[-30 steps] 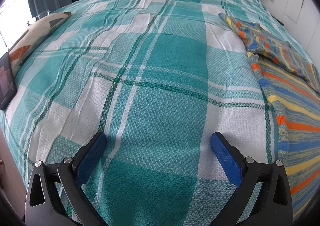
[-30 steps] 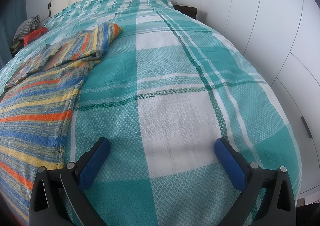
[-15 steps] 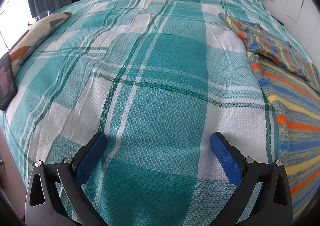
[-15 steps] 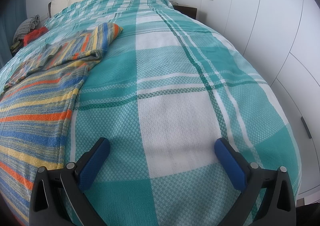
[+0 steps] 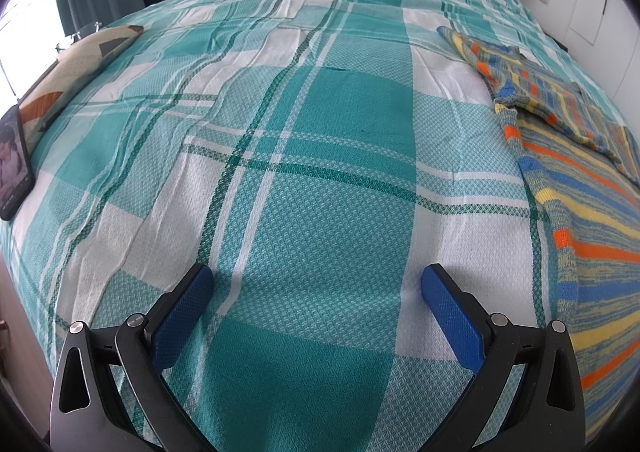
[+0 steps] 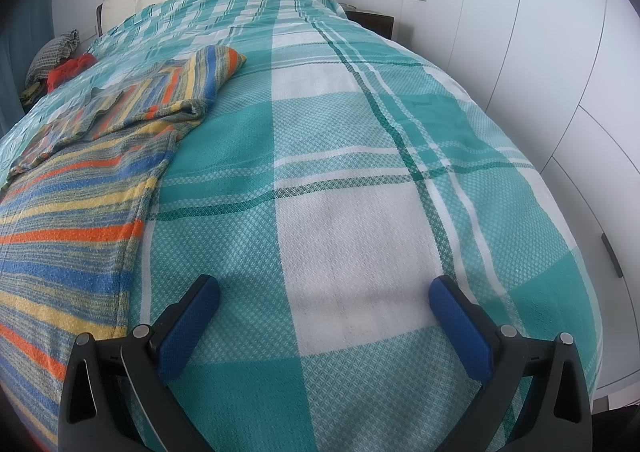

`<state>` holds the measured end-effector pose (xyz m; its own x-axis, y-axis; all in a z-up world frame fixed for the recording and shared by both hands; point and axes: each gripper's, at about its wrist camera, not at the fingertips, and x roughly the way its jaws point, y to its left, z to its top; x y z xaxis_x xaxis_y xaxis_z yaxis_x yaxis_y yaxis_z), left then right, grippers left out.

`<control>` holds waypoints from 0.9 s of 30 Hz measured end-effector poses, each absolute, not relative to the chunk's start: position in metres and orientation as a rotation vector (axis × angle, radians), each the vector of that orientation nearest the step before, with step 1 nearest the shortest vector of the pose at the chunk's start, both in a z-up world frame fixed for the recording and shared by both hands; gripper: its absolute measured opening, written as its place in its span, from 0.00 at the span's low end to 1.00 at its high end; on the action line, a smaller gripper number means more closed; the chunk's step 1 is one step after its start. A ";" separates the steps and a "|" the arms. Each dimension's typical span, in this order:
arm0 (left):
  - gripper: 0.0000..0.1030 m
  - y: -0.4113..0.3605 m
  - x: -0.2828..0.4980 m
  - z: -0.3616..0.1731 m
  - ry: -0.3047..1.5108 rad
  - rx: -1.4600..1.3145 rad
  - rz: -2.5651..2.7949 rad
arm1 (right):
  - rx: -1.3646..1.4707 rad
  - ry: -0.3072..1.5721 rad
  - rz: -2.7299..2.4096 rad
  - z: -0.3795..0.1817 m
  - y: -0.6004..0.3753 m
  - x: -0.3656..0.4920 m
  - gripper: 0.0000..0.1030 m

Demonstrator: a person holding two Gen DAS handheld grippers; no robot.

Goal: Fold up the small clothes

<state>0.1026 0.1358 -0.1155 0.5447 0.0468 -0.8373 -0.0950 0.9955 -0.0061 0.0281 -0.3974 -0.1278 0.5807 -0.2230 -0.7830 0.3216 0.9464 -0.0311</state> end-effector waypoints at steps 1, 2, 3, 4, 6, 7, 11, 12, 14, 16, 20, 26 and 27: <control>0.99 0.136 0.103 -0.115 0.992 -0.053 0.084 | 0.118 0.897 -0.319 -0.128 -0.397 0.028 1.00; 0.99 0.135 0.102 -0.115 0.991 -0.054 0.085 | 0.117 0.897 -0.319 -0.128 -0.397 0.028 1.00; 0.99 0.136 0.102 -0.116 0.991 -0.054 0.085 | 0.117 0.897 -0.319 -0.128 -0.397 0.028 1.00; 0.99 0.135 0.102 -0.115 0.991 -0.054 0.086 | 0.117 0.897 -0.320 -0.128 -0.397 0.028 1.00; 0.99 0.136 0.102 -0.116 0.991 -0.054 0.088 | 0.116 0.897 -0.320 -0.128 -0.397 0.028 1.00; 0.99 0.136 0.102 -0.116 0.991 -0.054 0.087 | 0.115 0.896 -0.321 -0.128 -0.397 0.028 1.00; 0.99 0.136 0.102 -0.116 0.990 -0.054 0.086 | 0.114 0.896 -0.322 -0.128 -0.399 0.029 1.00; 0.99 0.136 0.102 -0.116 0.990 -0.054 0.087 | 0.114 0.896 -0.322 -0.128 -0.398 0.029 1.00; 0.99 0.135 0.102 -0.116 0.990 -0.054 0.088 | 0.114 0.896 -0.322 -0.128 -0.398 0.029 1.00; 0.99 0.135 0.102 -0.116 0.989 -0.054 0.088 | 0.113 0.896 -0.322 -0.128 -0.397 0.029 1.00; 0.99 0.136 0.102 -0.116 0.988 -0.053 0.088 | 0.113 0.895 -0.322 -0.128 -0.397 0.029 1.00; 0.99 0.137 0.101 -0.116 0.987 -0.052 0.091 | 0.112 0.894 -0.323 -0.128 -0.400 0.030 1.00; 0.99 0.137 0.101 -0.116 0.987 -0.052 0.090 | 0.112 0.894 -0.323 -0.128 -0.398 0.030 1.00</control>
<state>0.1010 0.1365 -0.1160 0.5482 0.0525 -0.8347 -0.0999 0.9950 -0.0030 0.0295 -0.3980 -0.1280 0.5817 -0.2295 -0.7803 0.3222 0.9459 -0.0380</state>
